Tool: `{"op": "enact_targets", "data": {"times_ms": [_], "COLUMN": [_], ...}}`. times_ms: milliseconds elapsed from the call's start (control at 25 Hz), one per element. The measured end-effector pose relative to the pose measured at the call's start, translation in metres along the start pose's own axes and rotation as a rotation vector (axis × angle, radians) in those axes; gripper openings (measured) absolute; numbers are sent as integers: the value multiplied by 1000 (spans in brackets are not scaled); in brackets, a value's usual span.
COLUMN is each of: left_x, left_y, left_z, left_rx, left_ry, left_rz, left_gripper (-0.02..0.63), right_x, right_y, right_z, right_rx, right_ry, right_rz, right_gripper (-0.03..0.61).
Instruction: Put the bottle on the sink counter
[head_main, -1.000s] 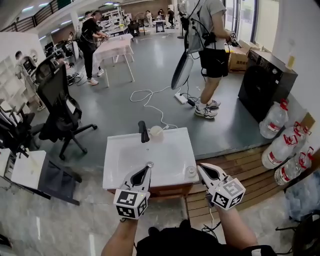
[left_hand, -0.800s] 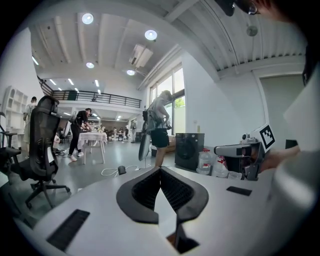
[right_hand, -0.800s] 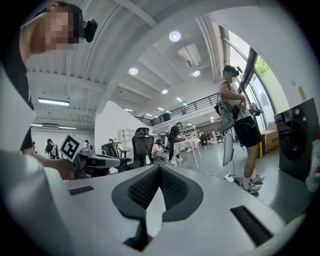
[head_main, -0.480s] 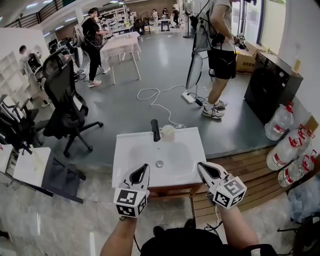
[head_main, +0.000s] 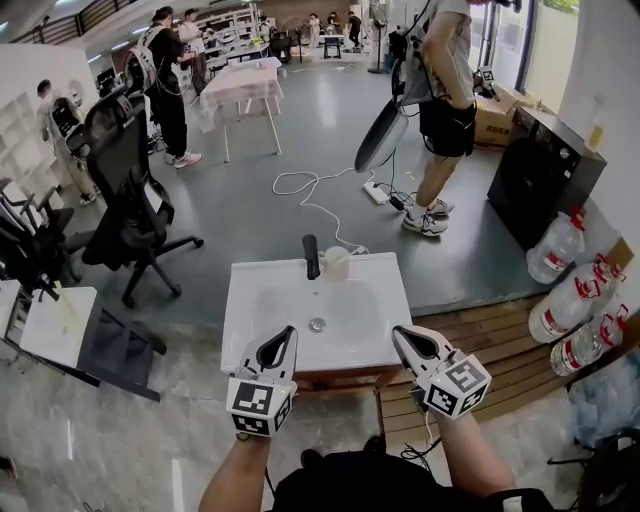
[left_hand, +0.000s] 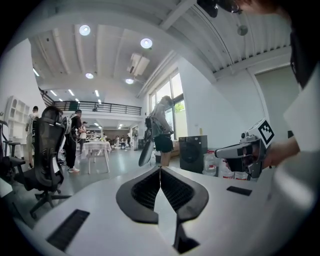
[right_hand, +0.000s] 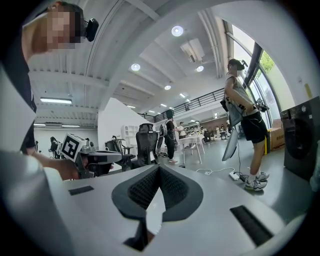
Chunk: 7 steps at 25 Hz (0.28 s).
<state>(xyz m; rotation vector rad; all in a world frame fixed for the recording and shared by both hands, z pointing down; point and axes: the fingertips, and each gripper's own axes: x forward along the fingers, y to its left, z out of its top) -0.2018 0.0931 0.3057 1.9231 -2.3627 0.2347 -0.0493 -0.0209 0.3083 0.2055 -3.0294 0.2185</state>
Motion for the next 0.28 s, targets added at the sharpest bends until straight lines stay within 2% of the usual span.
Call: {"op": "enact_targets", "data": {"times_ms": [280], "left_x": [2], "left_y": [1], "left_z": [10], "left_rx": [-11], "left_ry": [-50], "left_rz": [-32], "left_gripper": [8], "right_x": [9], "right_y": [2], "right_z": [5], "right_rx": [-21], "right_ry": [-3], "right_rz": [19], "right_gripper": [12]}}
